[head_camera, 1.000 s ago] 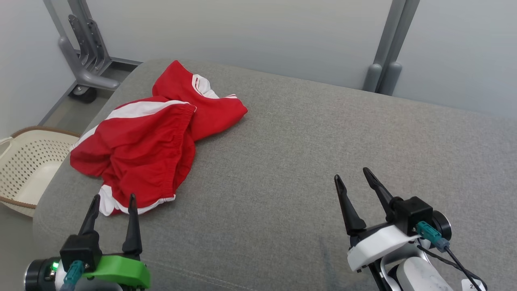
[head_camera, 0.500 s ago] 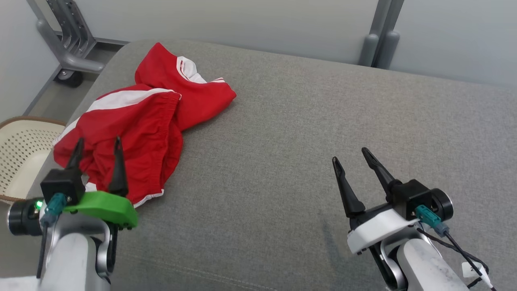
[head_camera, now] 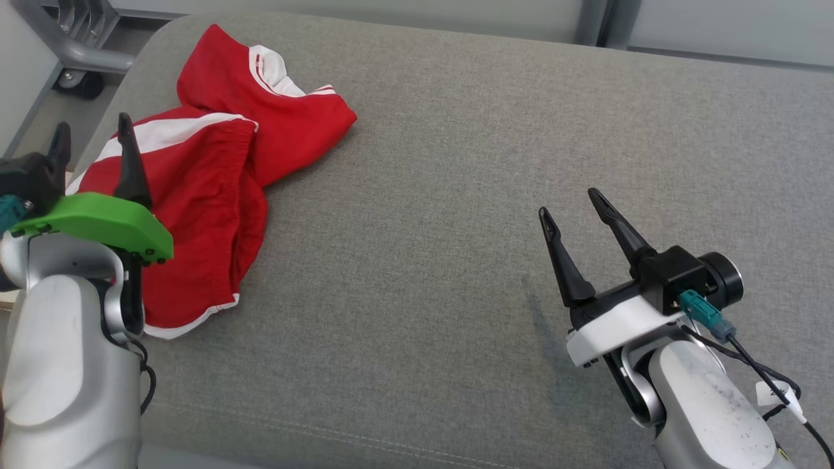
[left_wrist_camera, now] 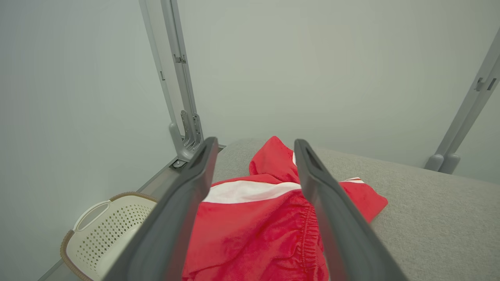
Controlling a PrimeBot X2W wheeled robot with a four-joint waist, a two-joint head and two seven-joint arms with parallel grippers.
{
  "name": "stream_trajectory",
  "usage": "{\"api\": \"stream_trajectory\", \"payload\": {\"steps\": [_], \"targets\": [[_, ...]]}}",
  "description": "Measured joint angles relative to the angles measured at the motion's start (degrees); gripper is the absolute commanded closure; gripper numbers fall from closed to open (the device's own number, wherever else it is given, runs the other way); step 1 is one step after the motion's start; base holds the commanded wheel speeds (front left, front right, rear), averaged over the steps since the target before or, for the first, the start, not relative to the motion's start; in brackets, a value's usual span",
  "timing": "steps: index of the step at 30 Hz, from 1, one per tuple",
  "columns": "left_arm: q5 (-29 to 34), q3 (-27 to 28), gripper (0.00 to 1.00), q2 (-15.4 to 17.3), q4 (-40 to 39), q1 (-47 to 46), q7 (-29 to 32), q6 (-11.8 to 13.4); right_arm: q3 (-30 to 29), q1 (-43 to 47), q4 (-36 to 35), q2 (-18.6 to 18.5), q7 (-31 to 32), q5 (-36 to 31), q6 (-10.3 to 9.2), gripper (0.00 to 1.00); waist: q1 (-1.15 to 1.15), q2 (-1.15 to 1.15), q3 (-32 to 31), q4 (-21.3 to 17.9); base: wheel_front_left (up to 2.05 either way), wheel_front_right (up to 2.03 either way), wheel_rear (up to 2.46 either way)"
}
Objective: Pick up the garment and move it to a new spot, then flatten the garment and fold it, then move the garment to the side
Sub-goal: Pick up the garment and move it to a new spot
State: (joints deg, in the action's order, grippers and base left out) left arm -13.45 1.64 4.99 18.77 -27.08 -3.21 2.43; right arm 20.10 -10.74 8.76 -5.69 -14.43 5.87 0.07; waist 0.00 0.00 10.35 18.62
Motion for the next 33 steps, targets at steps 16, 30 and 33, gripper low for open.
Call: {"api": "stream_trajectory", "payload": {"steps": [16,30,33], "targets": [[-4.56,5.70,0.00,2.99,11.48,-9.40,9.88,1.14,0.19,-5.36,0.35,-1.81,0.00,-2.07,1.27,0.00,0.00,0.00,6.87,-3.24,0.00,0.00,0.00],[-7.23,6.90,0.00,2.22,17.19,-12.46,10.77,1.19,-1.12,-6.58,0.64,-3.43,0.00,-2.37,1.35,0.00,0.00,0.00,11.69,-6.03,0.00,0.00,0.00],[-7.38,7.10,0.00,2.32,18.75,-12.68,11.84,1.18,-1.07,-6.78,0.64,-3.42,0.00,-2.41,1.35,0.00,0.00,0.00,12.40,-6.33,0.00,0.00,0.00]]}}
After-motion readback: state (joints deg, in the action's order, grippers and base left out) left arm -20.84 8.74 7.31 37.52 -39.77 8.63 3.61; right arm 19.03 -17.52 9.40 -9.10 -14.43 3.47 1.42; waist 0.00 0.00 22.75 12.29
